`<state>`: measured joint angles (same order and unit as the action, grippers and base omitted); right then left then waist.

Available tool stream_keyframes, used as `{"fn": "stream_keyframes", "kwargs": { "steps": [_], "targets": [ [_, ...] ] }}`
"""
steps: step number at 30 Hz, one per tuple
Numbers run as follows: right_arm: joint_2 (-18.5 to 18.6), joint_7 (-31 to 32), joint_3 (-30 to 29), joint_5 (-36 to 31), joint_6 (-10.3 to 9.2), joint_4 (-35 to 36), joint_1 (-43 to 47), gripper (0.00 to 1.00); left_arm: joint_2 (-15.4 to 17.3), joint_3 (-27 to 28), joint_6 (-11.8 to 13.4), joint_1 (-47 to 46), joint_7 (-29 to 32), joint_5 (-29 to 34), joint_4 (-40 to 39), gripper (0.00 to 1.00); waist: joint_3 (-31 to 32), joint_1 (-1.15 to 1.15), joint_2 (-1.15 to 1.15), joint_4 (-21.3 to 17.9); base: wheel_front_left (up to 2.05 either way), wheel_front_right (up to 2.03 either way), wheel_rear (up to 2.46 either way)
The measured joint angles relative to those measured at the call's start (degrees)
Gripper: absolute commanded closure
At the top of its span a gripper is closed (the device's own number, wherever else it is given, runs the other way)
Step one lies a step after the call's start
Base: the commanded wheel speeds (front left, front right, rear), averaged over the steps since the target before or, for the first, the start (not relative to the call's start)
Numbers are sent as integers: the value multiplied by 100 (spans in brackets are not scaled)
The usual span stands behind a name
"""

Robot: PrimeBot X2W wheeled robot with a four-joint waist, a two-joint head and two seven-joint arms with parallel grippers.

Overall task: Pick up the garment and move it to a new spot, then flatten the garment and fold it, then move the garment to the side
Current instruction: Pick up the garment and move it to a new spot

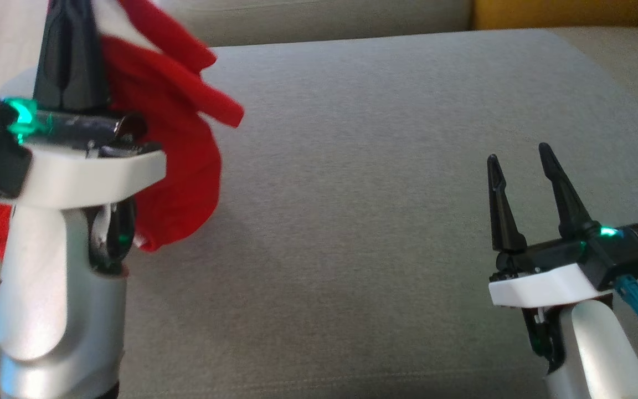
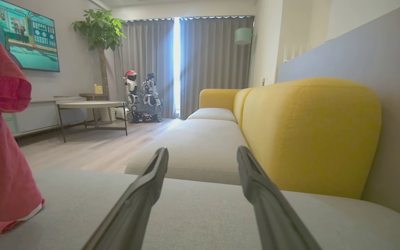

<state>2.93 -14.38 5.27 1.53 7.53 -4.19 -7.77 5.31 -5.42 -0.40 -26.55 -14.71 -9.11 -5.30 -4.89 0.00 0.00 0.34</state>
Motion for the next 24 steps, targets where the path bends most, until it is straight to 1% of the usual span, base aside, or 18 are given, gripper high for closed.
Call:
{"fn": "stream_keyframes", "kwargs": {
  "steps": [8,13,16,18,21,24],
  "targets": [
    [-1,0,-15,119,0,151,-190,0,-92,-450,-69,-538,1,97,69,100,-144,0,0,-620,0,0,0],
    [-2,-1,3,194,0,255,-275,0,-211,-981,-205,-982,7,96,322,100,-278,0,0,-1025,0,0,0],
    [-2,-1,0,279,0,301,-353,0,-268,-1348,-220,-1241,5,94,481,100,-360,0,0,-1271,0,0,0],
    [-3,-1,19,331,0,352,-382,0,-301,-1490,-201,-1380,5,88,597,100,-411,0,0,-1431,0,0,0],
    [-3,-1,20,356,0,358,-392,0,-312,-1584,-31,-1544,4,79,839,100,-485,0,0,-1644,0,0,0],
    [-3,-1,19,426,0,401,-394,0,-320,-1674,42,-1645,4,54,1129,100,-570,0,0,-1805,0,0,0]
  ]
}}
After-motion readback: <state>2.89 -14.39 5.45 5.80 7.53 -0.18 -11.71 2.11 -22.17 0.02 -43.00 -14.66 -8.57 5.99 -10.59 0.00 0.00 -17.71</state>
